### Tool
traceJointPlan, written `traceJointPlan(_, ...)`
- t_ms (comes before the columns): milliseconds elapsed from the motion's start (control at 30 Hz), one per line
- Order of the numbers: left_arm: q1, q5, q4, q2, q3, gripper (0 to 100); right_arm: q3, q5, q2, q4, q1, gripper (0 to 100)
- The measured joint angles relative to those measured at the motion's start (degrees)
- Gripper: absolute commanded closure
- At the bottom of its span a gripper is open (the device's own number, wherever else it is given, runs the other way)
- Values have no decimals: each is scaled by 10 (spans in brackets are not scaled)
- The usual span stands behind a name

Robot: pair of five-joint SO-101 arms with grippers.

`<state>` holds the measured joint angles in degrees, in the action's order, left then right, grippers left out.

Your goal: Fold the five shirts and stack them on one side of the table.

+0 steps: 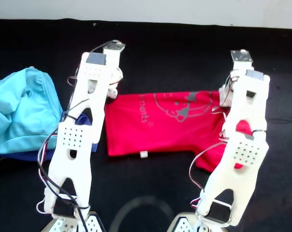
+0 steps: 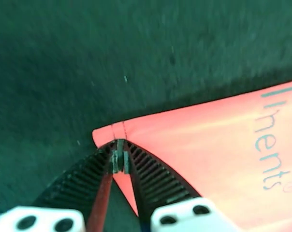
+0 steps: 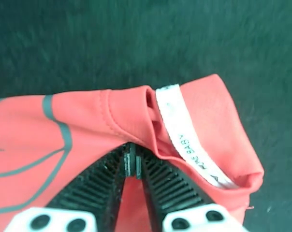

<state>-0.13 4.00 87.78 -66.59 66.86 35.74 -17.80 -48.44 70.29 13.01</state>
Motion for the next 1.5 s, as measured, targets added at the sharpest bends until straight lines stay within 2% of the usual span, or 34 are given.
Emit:
traceJointPlan(133,-5,0,40,-46,100,992,59,0,-7,51,-10,991)
traceJointPlan(333,-14,2,118,-61,220,992,229,0,-10,210,-29,991)
traceJointPlan(433,-18,-1,129,-60,242,992,326,0,-10,279,-31,991)
traceJointPlan(533,-15,-2,133,-35,207,992,394,0,-9,297,-31,991)
traceJointPlan(633,-15,-2,135,54,110,992,415,0,-9,302,-19,991)
traceJointPlan(767,-4,-2,135,225,-92,992,404,0,13,302,-3,991)
traceJointPlan(933,43,-2,120,402,-344,992,273,0,167,302,-4,991)
traceJointPlan(1167,80,-3,-1,515,-629,992,-33,0,405,302,-5,991)
traceJointPlan(1333,87,-4,-129,541,-799,992,-207,0,478,295,-5,991)
traceJointPlan(1500,86,-4,-253,542,-895,992,-375,-29,538,215,-5,991)
